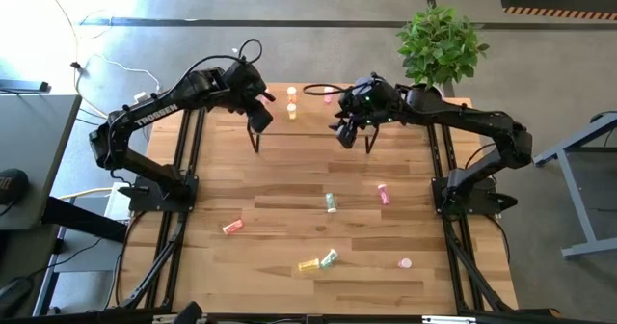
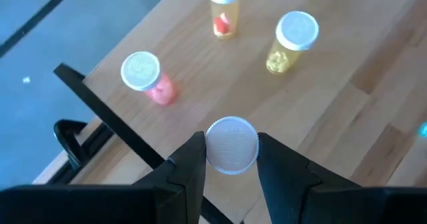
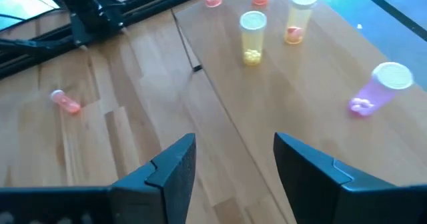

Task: Pick and place medicine bottles onto shelf by color
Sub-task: Put the right pink pill bottle on the shelf aligned with the other pink pill bottle, then put the bottom violet pill bottle on the shelf aligned with the other violet pill bottle

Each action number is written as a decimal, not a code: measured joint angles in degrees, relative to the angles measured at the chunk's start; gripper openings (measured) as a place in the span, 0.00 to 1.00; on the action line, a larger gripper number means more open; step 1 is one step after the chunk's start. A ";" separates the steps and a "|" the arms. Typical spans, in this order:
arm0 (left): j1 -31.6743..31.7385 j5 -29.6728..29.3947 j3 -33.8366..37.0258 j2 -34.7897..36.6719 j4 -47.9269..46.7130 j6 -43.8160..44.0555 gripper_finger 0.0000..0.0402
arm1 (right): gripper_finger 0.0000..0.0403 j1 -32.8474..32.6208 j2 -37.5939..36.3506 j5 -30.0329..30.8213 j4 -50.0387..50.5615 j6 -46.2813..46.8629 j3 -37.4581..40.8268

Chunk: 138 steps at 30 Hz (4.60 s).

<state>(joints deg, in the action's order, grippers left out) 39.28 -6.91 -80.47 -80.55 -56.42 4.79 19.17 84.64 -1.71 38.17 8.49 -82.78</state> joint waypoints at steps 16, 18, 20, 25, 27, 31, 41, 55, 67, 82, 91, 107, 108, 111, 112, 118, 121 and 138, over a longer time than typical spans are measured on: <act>1.08 1.70 0.02 -4.83 0.07 1.47 0.27 | 0.48 3.21 0.02 -0.26 -0.04 -1.05 0.00; 1.08 1.66 0.02 -5.03 0.21 1.45 0.27 | 0.48 3.33 0.02 -0.27 -0.04 -1.05 0.00; 1.09 1.45 0.02 -5.11 0.36 1.45 0.27 | 0.48 3.33 0.02 -0.27 -0.04 -1.05 0.00; 1.31 0.20 0.02 -5.11 0.48 1.00 0.27 | 0.48 3.33 0.04 -0.27 -0.04 -1.07 0.00; 1.54 0.21 0.03 -5.11 0.49 1.00 0.28 | 0.48 3.33 0.04 -0.27 -0.04 -1.06 0.00; 1.58 0.21 0.02 -5.11 0.50 1.00 0.28 | 0.48 3.33 0.04 -0.27 -0.06 -1.07 0.00; 1.58 0.25 0.02 -5.14 0.55 1.00 0.28 | 0.48 3.33 0.07 -0.27 -0.07 -1.07 0.02; 1.58 0.27 0.03 -5.12 0.61 1.00 0.46 | 0.48 3.33 0.07 -0.27 -0.07 -1.05 0.02; 1.58 0.25 0.04 -3.08 0.59 -0.49 0.49 | 0.48 3.29 -1.93 -0.44 2.52 0.78 0.04; -0.10 6.29 0.02 4.21 0.30 1.02 0.49 | 0.48 -1.62 -3.72 -2.39 11.32 14.42 0.04; -8.78 8.47 0.02 5.55 0.04 1.15 0.49 | 0.48 -10.33 -3.72 -1.62 16.13 33.46 0.04; -27.21 8.45 0.06 5.53 -0.36 2.37 0.49 | 0.48 -29.59 -3.63 8.37 24.06 67.78 0.09; -28.18 8.45 0.51 5.53 0.05 2.68 0.49 | 0.48 -30.75 -3.65 8.97 24.24 69.22 0.48; -30.90 8.05 3.06 5.42 0.37 4.62 0.49 | 0.48 -34.15 -3.54 9.83 25.48 72.67 2.07; -31.70 7.92 3.88 5.40 0.42 5.12 0.49 | 0.48 -35.26 -3.56 9.83 25.51 73.71 2.67; -36.00 7.73 8.36 5.44 2.04 7.45 0.49 | 0.48 -41.53 -3.54 9.56 23.98 80.60 7.22; -37.94 7.73 10.53 5.42 5.13 9.00 0.49 | 0.48 -44.43 -3.52 8.50 23.74 84.93 9.29; -44.27 6.19 11.43 5.44 10.12 11.72 0.49 | 0.48 -61.25 -3.52 4.01 19.62 99.73 17.29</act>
<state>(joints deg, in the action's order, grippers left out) -4.99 -0.72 -69.04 -75.11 -46.30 16.50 -42.08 81.12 2.30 57.79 108.22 -65.49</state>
